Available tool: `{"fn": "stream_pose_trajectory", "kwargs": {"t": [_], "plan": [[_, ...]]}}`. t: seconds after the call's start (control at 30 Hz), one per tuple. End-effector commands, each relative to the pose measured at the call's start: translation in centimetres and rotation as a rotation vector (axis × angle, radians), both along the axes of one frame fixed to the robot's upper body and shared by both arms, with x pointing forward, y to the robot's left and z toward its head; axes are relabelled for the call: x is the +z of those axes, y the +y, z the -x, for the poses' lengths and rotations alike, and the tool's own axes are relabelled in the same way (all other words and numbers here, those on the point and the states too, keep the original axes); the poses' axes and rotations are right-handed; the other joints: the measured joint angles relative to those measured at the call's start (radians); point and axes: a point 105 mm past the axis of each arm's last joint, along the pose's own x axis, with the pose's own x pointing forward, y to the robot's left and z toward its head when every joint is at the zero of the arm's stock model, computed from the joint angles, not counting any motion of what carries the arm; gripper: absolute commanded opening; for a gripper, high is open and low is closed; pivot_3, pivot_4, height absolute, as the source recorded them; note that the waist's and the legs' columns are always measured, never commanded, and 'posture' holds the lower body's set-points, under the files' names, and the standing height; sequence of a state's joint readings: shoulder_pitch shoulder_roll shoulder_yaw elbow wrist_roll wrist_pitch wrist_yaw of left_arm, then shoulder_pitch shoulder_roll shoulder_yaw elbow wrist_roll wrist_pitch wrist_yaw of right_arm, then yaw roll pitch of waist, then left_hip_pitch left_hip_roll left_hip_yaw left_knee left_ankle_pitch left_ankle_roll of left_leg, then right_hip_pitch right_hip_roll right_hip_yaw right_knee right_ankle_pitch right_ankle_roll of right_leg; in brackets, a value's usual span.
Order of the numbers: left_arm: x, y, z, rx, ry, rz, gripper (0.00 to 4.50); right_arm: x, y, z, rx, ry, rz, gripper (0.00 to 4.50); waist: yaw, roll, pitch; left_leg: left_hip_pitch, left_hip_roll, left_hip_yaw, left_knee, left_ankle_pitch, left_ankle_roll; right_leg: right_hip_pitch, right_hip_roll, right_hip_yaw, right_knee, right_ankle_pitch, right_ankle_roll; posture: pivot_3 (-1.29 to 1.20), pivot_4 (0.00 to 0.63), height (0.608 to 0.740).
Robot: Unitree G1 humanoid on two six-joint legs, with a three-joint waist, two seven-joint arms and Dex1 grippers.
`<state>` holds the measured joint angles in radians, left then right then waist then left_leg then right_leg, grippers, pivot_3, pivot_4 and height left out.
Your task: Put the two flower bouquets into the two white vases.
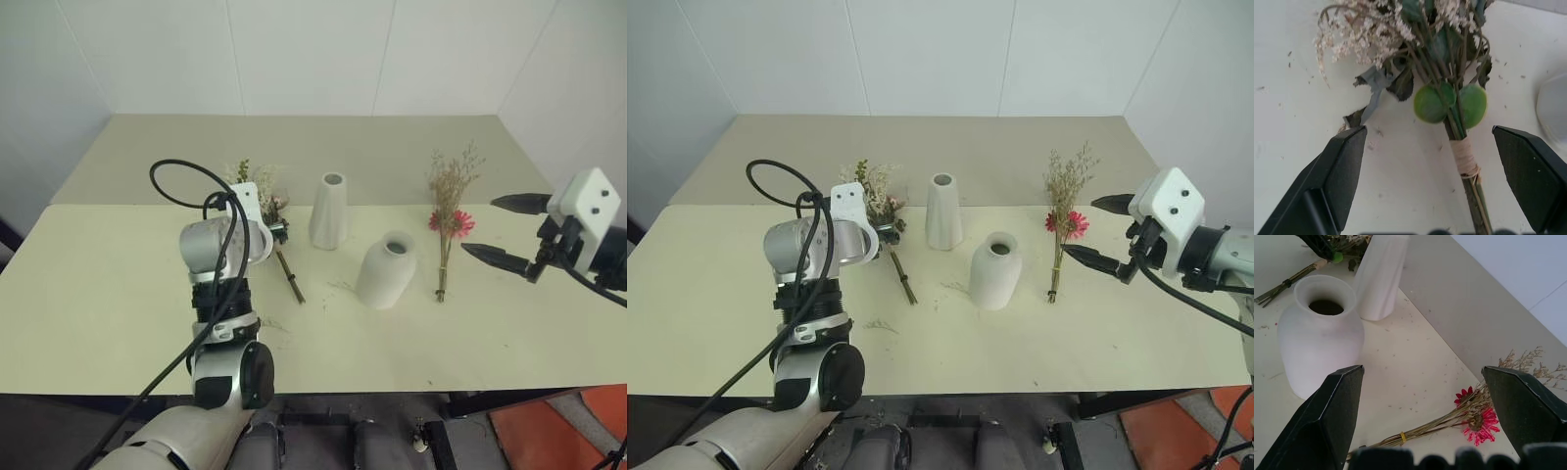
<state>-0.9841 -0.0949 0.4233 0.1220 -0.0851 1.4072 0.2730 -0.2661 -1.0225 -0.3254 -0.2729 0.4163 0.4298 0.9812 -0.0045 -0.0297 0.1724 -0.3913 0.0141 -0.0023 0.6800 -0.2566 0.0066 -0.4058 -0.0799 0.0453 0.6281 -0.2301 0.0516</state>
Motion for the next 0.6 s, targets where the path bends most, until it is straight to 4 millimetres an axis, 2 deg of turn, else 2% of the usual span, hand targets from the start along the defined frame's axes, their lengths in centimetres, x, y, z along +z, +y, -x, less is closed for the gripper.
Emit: {"fn": "stream_pose_trajectory", "kwargs": {"t": [0.03,0.17,0.3,0.5,0.53,0.6], "plan": [[1.0,-2.6,-0.6,-0.059,-0.029,0.086,4.48,1.4,-0.2,0.5,-0.013,-0.051,0.002,4.50,0.000,0.000,0.000,0.000,0.000,0.000,0.000,0.000,0.000,0.000,0.000,0.000,0.000,0.000,0.000,0.00,0.150,0.740],[0.5,-3.5,-0.7,-0.095,0.010,0.160,3.58,1.8,-0.3,0.6,-0.021,-0.069,0.006,4.50,0.001,0.000,0.000,0.000,0.000,0.000,0.000,0.000,0.000,0.000,0.000,0.000,0.000,0.000,0.000,0.00,0.150,0.740],[-0.2,-3.3,-1.1,-0.071,0.019,0.165,2.27,2.0,-0.4,0.6,-0.028,-0.080,0.004,4.50,0.001,0.000,0.000,0.000,0.000,0.000,0.000,0.000,0.000,0.000,0.000,0.000,0.000,0.000,0.000,0.00,0.150,0.740],[0.3,-3.5,-1.7,-0.055,-0.001,0.188,0.32,2.0,-1.0,0.7,-0.057,-0.086,-0.004,4.50,0.003,0.000,0.000,0.000,0.000,0.000,0.000,0.000,0.000,0.000,0.000,0.000,0.000,0.000,0.000,0.00,0.150,0.740],[0.2,-3.5,-1.8,-0.051,-0.001,0.190,0.13,2.0,-1.2,0.7,-0.064,-0.086,-0.001,4.50,0.004,0.000,0.000,0.000,0.000,0.000,0.000,0.000,0.000,0.000,0.000,0.000,0.000,0.000,0.000,0.00,0.150,0.740],[0.2,-3.5,-2.0,-0.044,-0.008,0.198,0.13,2.0,-1.5,0.7,-0.074,-0.092,0.003,4.50,0.005,0.000,0.000,0.000,0.000,0.000,0.000,0.000,0.000,0.000,0.000,0.000,0.000,0.000,0.000,0.00,0.150,0.740]]}}
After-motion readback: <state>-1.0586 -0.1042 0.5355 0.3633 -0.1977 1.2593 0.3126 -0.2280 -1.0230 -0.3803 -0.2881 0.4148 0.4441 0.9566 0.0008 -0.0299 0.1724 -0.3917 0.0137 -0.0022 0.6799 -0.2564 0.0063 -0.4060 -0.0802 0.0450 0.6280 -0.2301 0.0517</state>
